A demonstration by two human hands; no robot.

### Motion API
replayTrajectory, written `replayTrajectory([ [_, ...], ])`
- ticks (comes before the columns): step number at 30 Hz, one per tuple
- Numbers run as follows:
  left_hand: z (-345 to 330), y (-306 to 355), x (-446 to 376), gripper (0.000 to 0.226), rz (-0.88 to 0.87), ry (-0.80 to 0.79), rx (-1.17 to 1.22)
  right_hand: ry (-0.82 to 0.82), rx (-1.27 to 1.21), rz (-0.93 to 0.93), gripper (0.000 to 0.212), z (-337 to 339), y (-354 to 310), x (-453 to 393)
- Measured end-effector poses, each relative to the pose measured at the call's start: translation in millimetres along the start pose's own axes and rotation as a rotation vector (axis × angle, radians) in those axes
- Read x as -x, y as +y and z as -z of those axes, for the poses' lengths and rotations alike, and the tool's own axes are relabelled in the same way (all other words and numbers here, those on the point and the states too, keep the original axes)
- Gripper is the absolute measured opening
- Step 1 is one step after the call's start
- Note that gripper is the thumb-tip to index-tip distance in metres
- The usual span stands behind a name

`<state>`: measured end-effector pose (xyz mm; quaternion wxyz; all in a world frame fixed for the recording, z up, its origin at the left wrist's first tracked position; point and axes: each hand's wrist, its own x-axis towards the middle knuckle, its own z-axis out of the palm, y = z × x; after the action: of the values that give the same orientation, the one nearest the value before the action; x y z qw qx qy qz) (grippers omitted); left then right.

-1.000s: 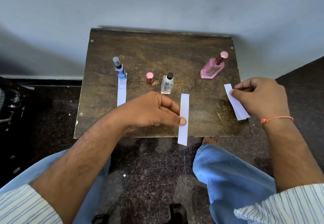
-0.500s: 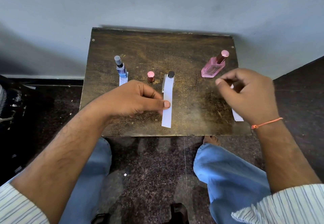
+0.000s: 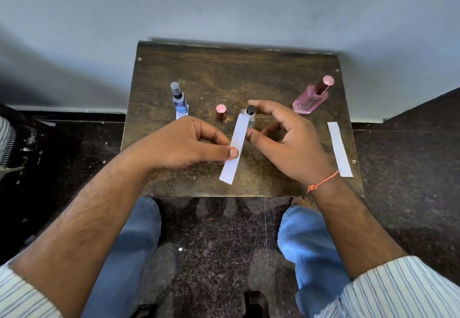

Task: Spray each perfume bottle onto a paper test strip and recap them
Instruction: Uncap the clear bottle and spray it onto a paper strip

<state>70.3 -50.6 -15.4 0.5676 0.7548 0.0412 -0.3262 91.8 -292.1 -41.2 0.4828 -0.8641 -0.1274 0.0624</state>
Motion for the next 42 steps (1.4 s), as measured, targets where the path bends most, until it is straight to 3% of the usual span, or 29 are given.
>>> replayTrajectory([
  [7, 0, 1, 4, 0.007, -0.038, 0.171, 0.142, 0.029, -0.049, -0.092, 0.027, -12, -1, -6],
  [11, 2, 1, 5, 0.015, -0.053, 0.22, 0.163, -0.015, -0.334, -0.202, 0.012, -10, -5, -7],
  [15, 1, 1, 6, 0.023, -0.063, 0.221, 0.165, -0.089, -0.73, -0.379, 0.017, -10, -13, -8],
  [21, -4, -2, 1, 0.014, -0.078, 0.211, 0.141, -0.146, -0.947, -0.442, 0.026, -8, -15, -11],
  [27, -8, -6, -4, 0.014, -0.105, 0.173, 0.115, -0.134, -0.7, -0.423, 0.004, -10, -19, -7],
  [30, -8, -6, -4, 0.014, -0.111, 0.138, 0.101, -0.116, -0.652, -0.418, 0.015, -12, -22, -6],
  [39, -10, -4, -4, 0.017, -0.14, 0.165, 0.113, -0.11, -0.604, -0.411, 0.011, -12, -25, -5],
  [42, -9, -3, -4, 0.021, -0.148, 0.202, 0.119, -0.151, -0.721, -0.457, 0.03, -9, -26, -7],
])
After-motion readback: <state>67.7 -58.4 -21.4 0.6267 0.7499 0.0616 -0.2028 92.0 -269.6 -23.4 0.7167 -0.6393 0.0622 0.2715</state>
